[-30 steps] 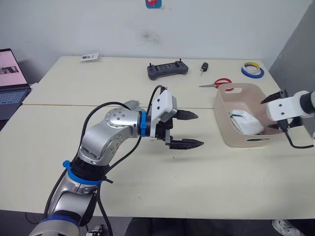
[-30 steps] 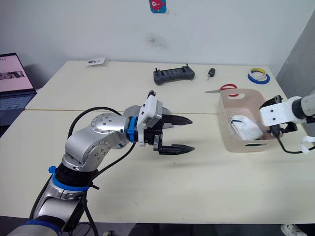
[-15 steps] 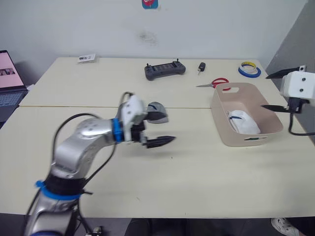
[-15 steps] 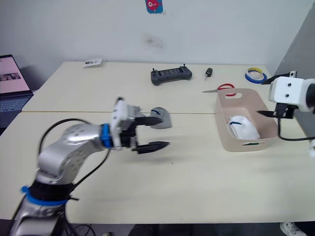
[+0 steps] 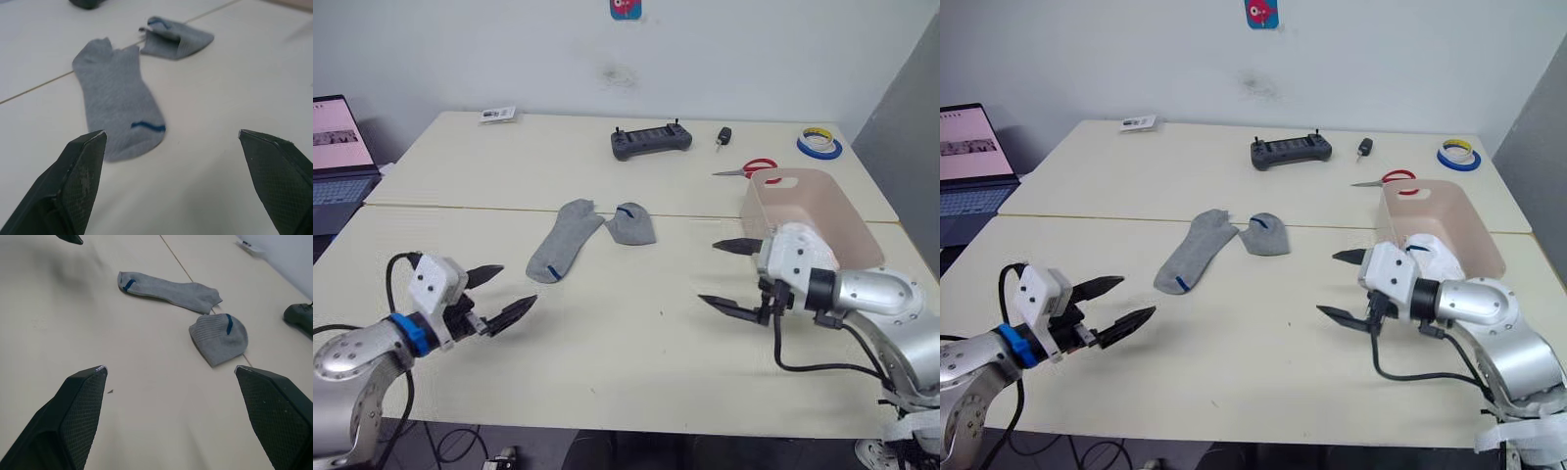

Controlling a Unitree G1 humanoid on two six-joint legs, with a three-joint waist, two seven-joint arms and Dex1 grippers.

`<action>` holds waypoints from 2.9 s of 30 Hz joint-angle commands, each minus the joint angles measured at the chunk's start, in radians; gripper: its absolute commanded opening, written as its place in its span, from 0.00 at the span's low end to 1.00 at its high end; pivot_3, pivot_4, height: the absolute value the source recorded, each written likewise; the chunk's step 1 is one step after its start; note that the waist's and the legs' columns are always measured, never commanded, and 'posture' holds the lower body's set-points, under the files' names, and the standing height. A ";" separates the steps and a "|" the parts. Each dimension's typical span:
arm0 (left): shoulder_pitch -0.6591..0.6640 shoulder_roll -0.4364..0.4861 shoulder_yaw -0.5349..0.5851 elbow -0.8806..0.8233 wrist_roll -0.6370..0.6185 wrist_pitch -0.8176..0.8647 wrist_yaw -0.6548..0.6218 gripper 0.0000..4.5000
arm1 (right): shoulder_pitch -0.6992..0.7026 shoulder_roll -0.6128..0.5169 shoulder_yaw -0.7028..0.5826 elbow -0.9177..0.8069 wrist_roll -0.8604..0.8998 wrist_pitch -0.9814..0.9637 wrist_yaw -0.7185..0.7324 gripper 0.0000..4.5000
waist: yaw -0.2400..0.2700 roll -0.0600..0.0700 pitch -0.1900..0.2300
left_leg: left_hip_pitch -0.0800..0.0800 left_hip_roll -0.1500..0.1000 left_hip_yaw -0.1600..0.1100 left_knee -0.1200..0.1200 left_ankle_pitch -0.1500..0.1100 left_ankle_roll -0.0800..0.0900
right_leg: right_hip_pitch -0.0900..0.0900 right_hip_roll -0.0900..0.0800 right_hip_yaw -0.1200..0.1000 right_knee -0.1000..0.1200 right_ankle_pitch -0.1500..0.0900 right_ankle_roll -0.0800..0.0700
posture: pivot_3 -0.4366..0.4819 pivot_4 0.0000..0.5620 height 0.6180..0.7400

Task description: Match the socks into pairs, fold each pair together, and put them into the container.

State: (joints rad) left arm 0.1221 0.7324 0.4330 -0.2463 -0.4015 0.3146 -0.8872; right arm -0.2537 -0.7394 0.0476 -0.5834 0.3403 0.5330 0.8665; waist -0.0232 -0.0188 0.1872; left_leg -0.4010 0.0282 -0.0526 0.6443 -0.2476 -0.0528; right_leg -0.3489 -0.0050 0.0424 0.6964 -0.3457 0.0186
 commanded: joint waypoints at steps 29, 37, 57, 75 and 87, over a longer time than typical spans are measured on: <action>-0.341 0.052 -0.408 0.421 0.246 -0.297 -0.182 0.00 | 0.007 -0.007 0.098 -0.119 -0.016 0.076 -0.073 1.00 | -0.006 -0.001 0.000 | 0.000 0.001 0.001 0.000 0.000 0.000 | -0.002 0.002 -0.001 0.001 0.000 0.000 | 0.48 0.27 0.97; -0.198 0.096 -0.487 0.020 0.142 -0.112 -0.300 0.00 | 0.031 -0.061 0.037 -0.119 0.012 0.075 -0.044 1.00 | -0.005 0.000 0.000 | -0.001 0.001 0.001 0.000 0.000 0.000 | -0.001 0.001 0.000 0.001 0.000 0.000 | 0.48 0.27 0.97; -0.154 0.119 -0.542 -0.150 0.045 -0.063 -0.326 0.00 | 0.045 -0.104 -0.010 -0.092 0.018 0.049 -0.007 1.00 | -0.006 -0.001 0.000 | 0.000 0.002 0.000 -0.001 0.000 0.001 | -0.001 0.004 0.001 0.001 0.000 0.000 | 0.48 0.27 0.97; -0.617 -0.128 -0.385 -0.189 -1.220 0.723 0.370 0.00 | 0.117 -0.257 -0.208 -0.002 0.060 0.003 0.133 1.00 | -0.008 -0.002 0.000 | 0.000 0.000 -0.002 0.001 0.000 0.000 | 0.002 0.003 0.000 0.001 0.000 0.000 | 0.48 0.27 0.97; -0.250 0.007 -0.266 -0.017 -1.377 0.668 0.656 0.00 | 0.058 -0.237 -0.146 0.048 0.051 -0.023 0.131 1.00 | -0.004 -0.001 0.000 | 0.001 0.000 -0.001 0.001 0.000 0.000 | 0.003 0.002 0.001 0.000 0.000 0.000 | 0.48 0.27 0.97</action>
State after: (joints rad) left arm -0.1626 0.7216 0.1352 -0.2760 -1.8353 0.9768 -0.2110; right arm -0.1821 -0.9867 -0.1117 -0.5264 0.3933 0.5320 1.0011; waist -0.0277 -0.0203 0.1867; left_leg -0.3994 0.0282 -0.0536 0.6455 -0.2475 -0.0527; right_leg -0.3459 -0.0028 0.0431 0.6967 -0.3458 0.0186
